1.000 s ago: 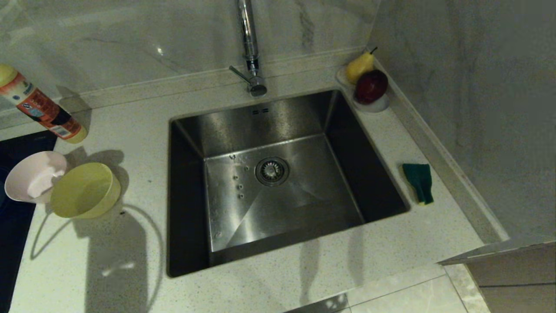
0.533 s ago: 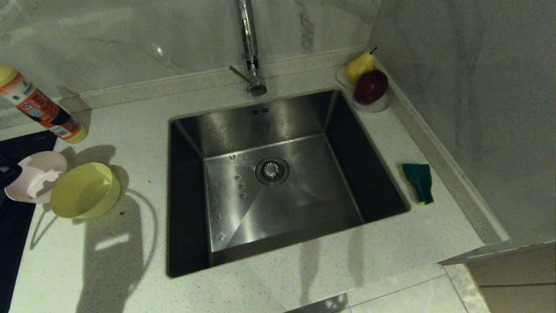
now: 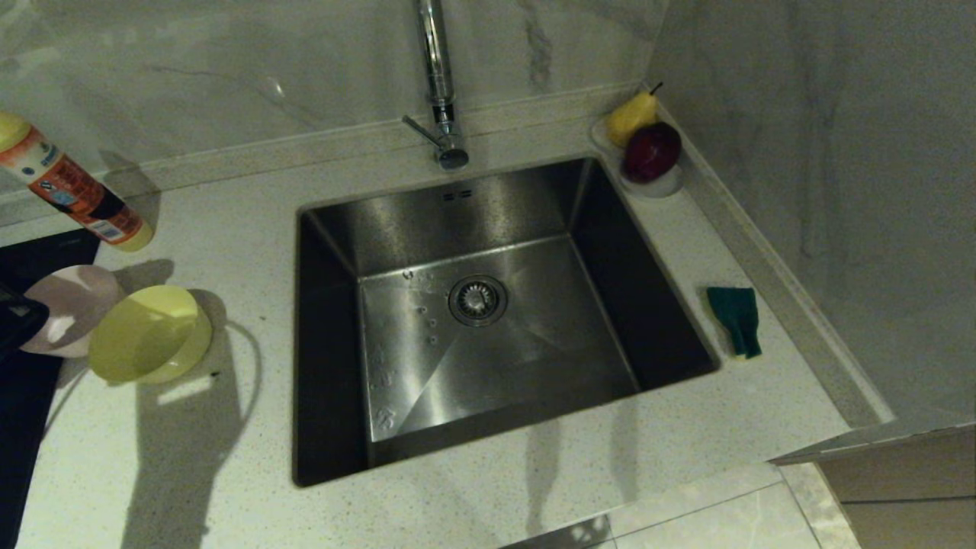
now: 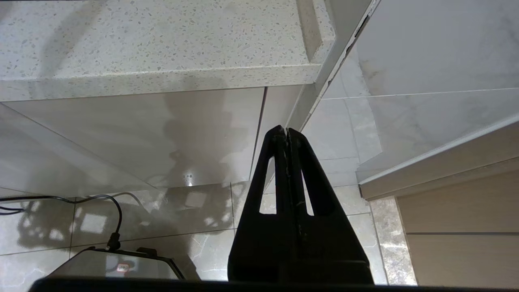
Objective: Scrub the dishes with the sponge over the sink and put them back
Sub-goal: Place the bowl on the bowl
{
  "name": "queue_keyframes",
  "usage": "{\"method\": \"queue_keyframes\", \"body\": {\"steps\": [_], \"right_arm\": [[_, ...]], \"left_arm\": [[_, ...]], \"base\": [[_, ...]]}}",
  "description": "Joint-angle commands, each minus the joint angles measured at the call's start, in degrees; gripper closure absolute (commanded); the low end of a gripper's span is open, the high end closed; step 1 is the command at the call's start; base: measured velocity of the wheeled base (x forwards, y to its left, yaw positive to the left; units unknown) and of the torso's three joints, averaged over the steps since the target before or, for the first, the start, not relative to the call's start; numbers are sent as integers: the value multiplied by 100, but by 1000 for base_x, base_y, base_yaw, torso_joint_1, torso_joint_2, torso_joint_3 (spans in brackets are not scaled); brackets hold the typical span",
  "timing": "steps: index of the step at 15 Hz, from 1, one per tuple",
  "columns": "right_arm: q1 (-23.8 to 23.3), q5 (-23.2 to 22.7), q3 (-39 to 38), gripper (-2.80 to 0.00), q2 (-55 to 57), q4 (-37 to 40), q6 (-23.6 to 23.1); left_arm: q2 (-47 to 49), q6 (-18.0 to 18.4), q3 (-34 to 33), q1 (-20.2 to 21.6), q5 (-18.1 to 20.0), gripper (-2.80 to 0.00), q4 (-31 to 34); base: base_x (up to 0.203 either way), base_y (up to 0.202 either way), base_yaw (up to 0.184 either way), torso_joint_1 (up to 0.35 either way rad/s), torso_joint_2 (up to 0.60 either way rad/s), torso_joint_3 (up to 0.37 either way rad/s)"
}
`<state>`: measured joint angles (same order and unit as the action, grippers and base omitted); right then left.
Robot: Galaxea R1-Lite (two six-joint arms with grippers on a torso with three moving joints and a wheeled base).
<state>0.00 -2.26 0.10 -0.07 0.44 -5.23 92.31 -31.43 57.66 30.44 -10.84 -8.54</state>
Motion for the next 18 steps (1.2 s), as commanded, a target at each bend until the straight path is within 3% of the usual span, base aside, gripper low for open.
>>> {"method": "queue_keyframes", "body": {"steps": [1,9,18], "right_arm": [[0,-3,-1,0,-1,0,-4],[0,-3,-1,0,-1,0,-4],[0,-3,-1,0,-1,0,-4]], "left_arm": [[165,-70,8,23,71,-280,29],[454,-432,8,75,300,-280,98],[727,-426,35,278,337,-280,37]], "base": [[0,0,0,0,0,0],[0,0,0,0,0,0],[0,0,0,0,0,0]]}}
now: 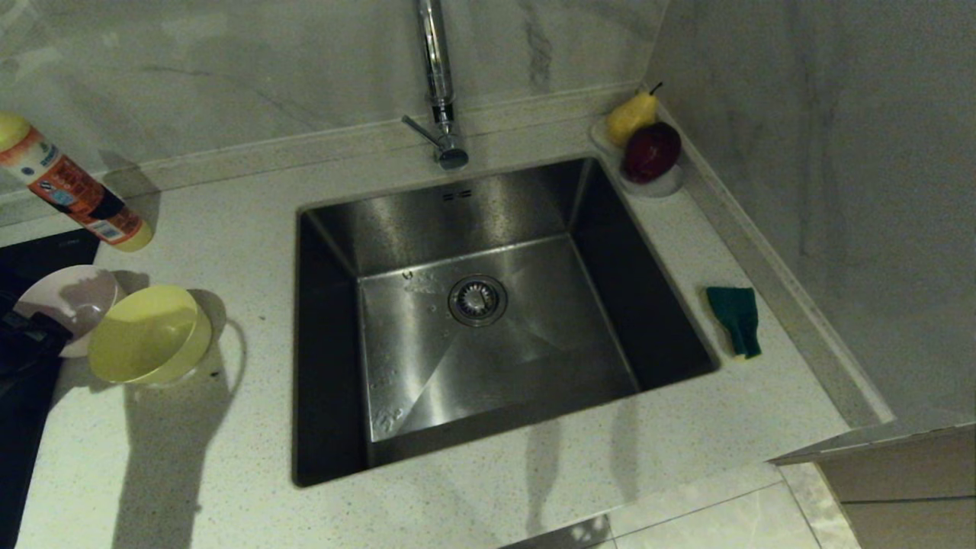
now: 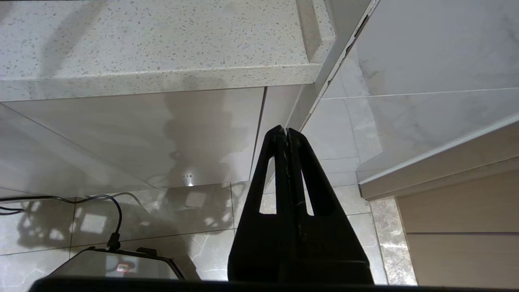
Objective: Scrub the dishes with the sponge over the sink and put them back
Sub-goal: Place the bowl on the bowl
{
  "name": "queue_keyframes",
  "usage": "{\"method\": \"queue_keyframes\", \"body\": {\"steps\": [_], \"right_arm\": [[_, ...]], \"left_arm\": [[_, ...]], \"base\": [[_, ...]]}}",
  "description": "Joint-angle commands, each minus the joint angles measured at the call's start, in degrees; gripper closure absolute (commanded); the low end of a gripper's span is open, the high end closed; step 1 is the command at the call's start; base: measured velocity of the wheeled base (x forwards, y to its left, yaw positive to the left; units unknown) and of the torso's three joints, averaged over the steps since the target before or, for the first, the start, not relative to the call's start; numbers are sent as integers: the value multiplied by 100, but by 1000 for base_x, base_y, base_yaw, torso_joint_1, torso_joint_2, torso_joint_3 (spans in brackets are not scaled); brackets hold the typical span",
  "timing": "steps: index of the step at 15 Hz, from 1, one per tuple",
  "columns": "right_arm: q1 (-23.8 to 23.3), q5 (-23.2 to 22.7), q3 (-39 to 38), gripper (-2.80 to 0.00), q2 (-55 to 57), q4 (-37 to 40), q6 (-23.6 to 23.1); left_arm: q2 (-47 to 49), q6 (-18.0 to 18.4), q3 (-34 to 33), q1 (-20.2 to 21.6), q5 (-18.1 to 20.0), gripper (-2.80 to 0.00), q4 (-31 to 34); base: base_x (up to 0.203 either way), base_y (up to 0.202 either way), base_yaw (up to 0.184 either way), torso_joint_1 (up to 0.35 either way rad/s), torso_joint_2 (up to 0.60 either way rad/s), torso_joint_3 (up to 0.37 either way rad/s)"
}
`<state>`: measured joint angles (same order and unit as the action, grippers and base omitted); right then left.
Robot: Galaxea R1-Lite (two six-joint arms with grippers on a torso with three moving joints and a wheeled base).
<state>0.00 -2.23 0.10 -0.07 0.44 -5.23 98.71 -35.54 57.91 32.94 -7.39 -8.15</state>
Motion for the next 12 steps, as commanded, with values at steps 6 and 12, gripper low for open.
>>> {"method": "queue_keyframes", "body": {"steps": [6,12], "right_arm": [[0,-5,-1,0,-1,0,-4],[0,-5,-1,0,-1,0,-4]], "left_arm": [[202,-14,166,196,41,0,32],[-46,-23,243,221,93,0,89]], "base": [[0,0,0,0,0,0],[0,0,0,0,0,0]]}}
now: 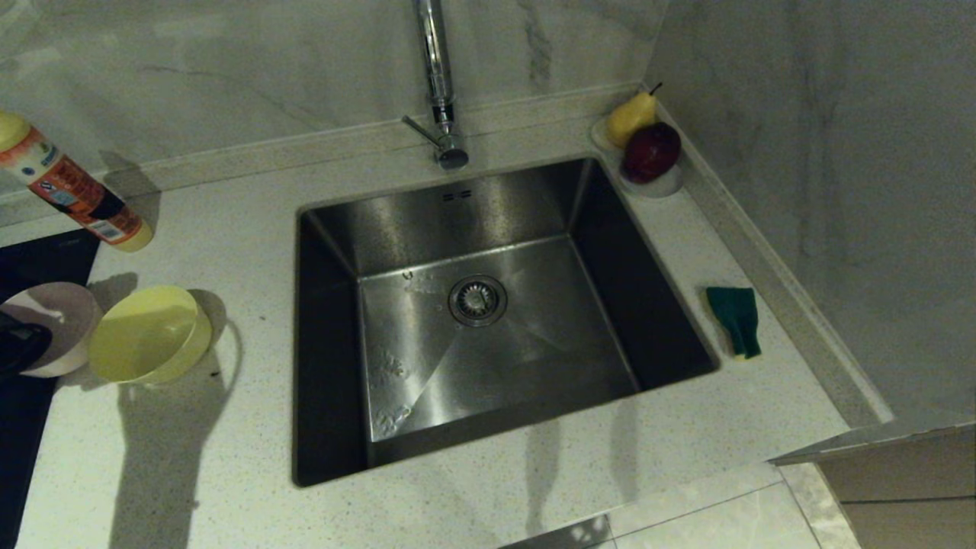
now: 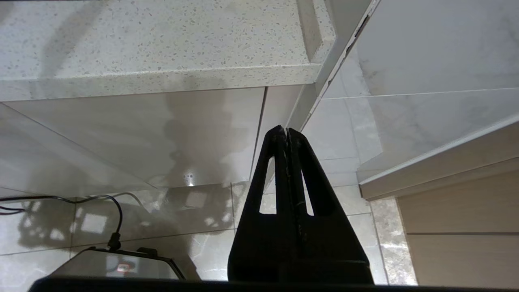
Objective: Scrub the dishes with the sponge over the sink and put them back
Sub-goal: Place the bowl on the bowl
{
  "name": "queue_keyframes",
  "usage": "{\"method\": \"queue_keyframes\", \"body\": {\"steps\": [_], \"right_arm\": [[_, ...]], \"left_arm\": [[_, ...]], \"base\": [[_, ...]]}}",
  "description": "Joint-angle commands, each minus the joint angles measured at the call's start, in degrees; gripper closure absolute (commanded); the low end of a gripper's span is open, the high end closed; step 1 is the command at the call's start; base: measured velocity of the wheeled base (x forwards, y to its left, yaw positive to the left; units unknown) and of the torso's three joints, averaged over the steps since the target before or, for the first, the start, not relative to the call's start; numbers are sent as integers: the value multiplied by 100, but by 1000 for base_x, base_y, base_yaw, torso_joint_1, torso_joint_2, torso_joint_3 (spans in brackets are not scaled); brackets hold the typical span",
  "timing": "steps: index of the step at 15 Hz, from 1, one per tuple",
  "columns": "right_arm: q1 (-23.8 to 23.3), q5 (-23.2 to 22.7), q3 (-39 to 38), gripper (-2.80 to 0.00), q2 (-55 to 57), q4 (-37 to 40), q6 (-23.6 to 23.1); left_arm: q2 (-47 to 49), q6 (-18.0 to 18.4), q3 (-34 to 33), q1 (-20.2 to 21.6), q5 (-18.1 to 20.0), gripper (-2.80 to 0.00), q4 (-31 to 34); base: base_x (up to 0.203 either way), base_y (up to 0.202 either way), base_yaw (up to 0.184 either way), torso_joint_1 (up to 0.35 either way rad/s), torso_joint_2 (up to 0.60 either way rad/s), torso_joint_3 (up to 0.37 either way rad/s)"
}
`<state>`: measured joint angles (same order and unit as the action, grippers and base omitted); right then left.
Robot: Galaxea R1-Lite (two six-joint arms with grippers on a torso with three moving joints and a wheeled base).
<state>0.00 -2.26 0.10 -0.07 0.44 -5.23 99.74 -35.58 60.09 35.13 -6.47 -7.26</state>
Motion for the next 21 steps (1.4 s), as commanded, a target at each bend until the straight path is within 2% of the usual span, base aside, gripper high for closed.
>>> {"method": "queue_keyframes", "body": {"steps": [1,6,9,10,12,14,16,21], "right_arm": [[0,-3,-1,0,-1,0,-4],[0,-3,-1,0,-1,0,-4],[0,-3,-1,0,-1,0,-4],[0,-3,-1,0,-1,0,-4],[0,-3,-1,0,-1,0,-4],[0,-3,-1,0,-1,0,-4],[0,-3,-1,0,-1,0,-4],[0,-3,-1,0,-1,0,-4]], "left_arm": [[-239,-19,52,2,17,0,12],[-1029,-19,326,-6,118,0,490],[-1483,-15,1027,-6,141,0,1073],[-1665,-12,1245,-6,210,0,1385],[-2012,-15,1455,-9,651,0,1929],[-2194,-25,1413,-200,1009,0,2392],[-2195,-88,1213,-492,1043,0,2660],[-1954,-157,340,-960,1065,0,2623]], "base": [[0,0,0,0,0,0],[0,0,0,0,0,0],[0,0,0,0,0,0],[0,0,0,0,0,0],[0,0,0,0,0,0],[0,0,0,0,0,0],[0,0,0,0,0,0],[0,0,0,0,0,0]]}}
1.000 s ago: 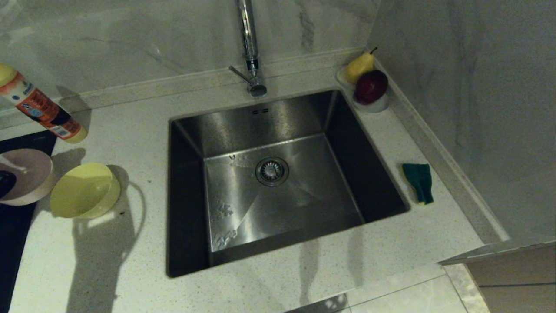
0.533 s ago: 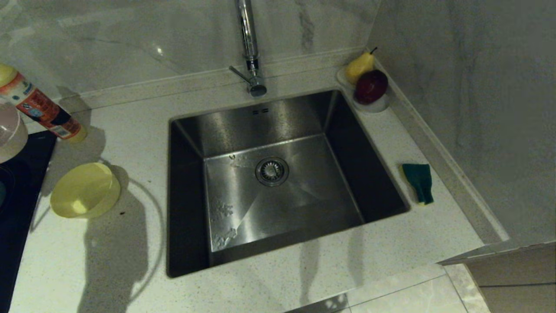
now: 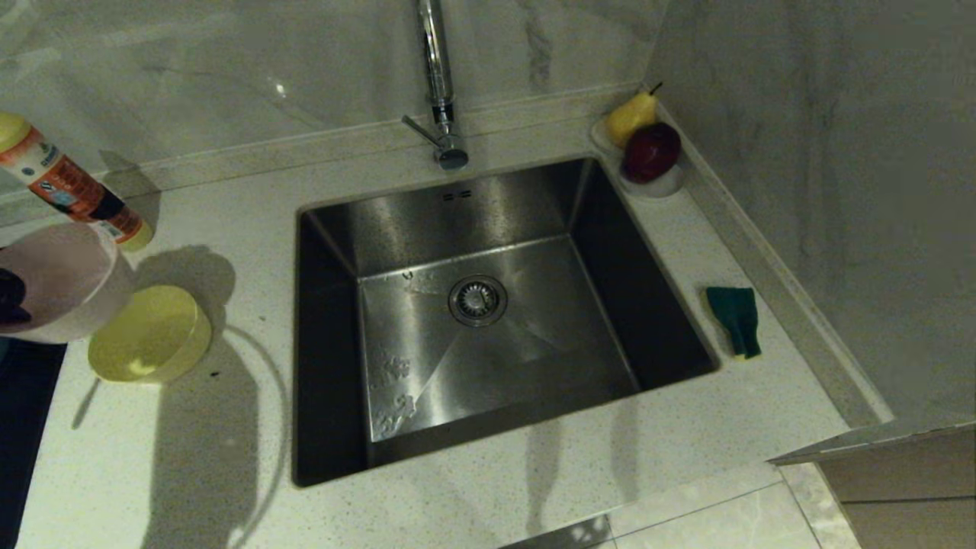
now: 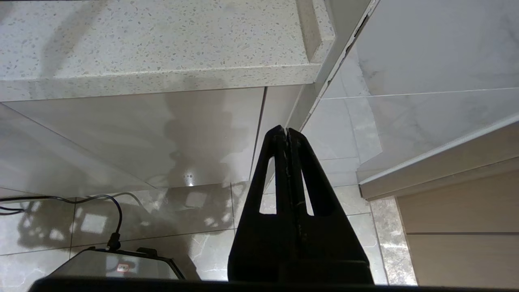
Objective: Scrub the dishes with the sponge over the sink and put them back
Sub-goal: Place the bowl on the bowl
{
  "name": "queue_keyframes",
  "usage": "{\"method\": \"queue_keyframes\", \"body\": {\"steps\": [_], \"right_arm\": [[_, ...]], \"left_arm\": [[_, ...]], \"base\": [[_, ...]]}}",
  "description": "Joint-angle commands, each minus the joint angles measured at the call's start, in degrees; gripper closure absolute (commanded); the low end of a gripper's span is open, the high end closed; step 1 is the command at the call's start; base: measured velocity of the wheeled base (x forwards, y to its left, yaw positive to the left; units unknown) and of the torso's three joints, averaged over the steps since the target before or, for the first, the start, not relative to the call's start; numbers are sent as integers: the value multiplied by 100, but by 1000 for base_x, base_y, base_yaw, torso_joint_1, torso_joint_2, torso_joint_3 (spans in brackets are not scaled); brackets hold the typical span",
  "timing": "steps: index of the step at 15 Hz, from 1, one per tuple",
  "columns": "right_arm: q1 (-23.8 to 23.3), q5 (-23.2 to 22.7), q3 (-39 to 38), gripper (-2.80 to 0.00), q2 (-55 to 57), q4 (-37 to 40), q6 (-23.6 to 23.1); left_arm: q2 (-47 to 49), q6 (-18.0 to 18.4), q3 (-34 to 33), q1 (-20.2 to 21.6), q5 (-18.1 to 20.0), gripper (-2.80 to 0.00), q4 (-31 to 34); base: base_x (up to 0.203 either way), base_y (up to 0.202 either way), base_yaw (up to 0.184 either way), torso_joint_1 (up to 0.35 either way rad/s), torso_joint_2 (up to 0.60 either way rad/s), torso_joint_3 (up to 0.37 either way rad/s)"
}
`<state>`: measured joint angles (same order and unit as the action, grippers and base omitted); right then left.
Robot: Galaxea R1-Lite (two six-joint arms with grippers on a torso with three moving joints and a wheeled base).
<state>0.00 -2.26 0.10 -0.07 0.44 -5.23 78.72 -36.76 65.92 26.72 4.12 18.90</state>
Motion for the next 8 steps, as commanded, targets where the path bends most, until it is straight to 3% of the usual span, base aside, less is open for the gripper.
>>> {"method": "queue_keyframes", "body": {"steps": [1,8], "right_arm": [[0,-3,-1,0,-1,0,-4],[0,-3,-1,0,-1,0,-4]], "left_arm": [[275,-91,-345,-156,37,0,-20],[487,-129,-966,-176,89,0,-800]], "base": [[0,0,0,0,0,0],[0,0,0,0,0,0]]}}
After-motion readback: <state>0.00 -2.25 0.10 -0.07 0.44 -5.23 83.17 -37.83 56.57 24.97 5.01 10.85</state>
